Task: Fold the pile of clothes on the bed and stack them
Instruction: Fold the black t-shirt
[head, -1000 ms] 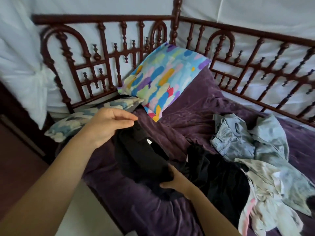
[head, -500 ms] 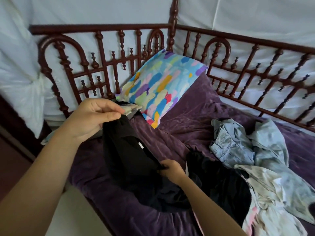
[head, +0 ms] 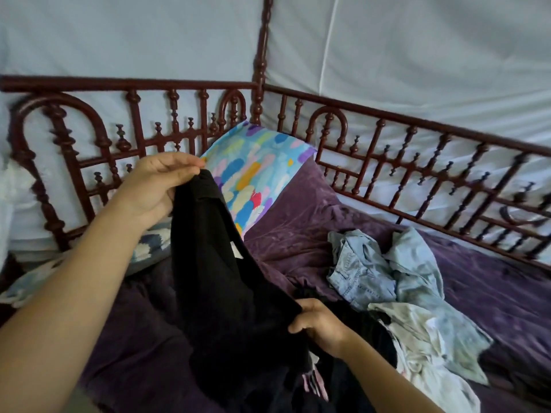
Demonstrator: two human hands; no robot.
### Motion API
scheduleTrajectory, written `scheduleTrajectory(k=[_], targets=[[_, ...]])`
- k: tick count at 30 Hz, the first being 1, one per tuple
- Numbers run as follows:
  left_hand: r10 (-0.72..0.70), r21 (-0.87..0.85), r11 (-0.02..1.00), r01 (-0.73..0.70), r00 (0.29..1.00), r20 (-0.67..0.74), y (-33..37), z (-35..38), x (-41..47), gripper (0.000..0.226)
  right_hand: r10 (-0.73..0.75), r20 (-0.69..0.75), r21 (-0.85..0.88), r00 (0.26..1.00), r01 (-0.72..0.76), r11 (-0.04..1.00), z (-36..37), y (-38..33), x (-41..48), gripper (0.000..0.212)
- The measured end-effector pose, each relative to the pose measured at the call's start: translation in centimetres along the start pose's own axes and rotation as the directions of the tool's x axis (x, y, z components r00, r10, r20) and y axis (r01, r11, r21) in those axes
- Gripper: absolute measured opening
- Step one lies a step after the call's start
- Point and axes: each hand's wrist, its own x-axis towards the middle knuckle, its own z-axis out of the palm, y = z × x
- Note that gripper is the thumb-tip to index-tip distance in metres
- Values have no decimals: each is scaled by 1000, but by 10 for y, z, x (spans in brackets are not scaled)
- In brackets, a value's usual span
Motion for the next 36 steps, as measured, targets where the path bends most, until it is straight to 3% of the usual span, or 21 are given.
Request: scheduleTrajectory(k=[1,3,4,9,11,13,16,18,20,24,26,28,31,34,36], targets=[[1,-13,1000,-1,1000,-6,2,6,4,11,-41,-69,67,997,45,997,-4,-5,-7,14],[-11,8,1000,11,999,-47,2,14,17,49,-121,-172,112,978,141,984,-16,-19,-18,28],[-1,0,1000,1,999,-34,4,19,24,57,-153,-215,100,965,177,979,-26,-26,-27,35],[42,-35,999,-41,999,23,23,49,48,58,-219,-281,190,934,277,942,-75,-60,-78,48],[64,-30,998,-62,996,66,28,62,54,57,-205,-315,141,927,259,955,-87,-69,-95,56],[81,-29,996,-79,991,102,31,75,58,58,-203,-384,92,901,256,962,-93,-78,-110,46],[95,20,995,-100,983,157,32,91,63,58,-313,-552,34,773,396,918,-99,-95,-133,38],[103,82,989,-119,977,186,31,99,65,56,-377,-679,-26,630,492,870,-106,-110,-149,7],[117,175,972,-157,968,221,32,105,68,51,-409,-772,-134,486,505,852,-115,-128,-163,15],[162,351,898,-264,942,294,44,117,75,34,-491,-800,-305,345,472,827,-125,-160,-186,25],[228,386,852,-352,915,333,56,123,76,27,-532,-793,-343,297,504,793,-125,-176,-195,19],[310,412,787,-459,872,378,69,127,75,28,-592,-765,-405,254,525,749,-120,-193,-203,11],[411,389,719,-575,804,429,91,121,71,38,-673,-716,-532,183,481,697,-114,-211,-215,19],[368,260,790,-554,770,522,106,111,61,16,-710,-687,-585,155,460,667,-109,-223,-223,22],[318,375,715,-591,752,578,107,105,57,36,-719,-669,-601,189,432,673,-107,-223,-223,21]])
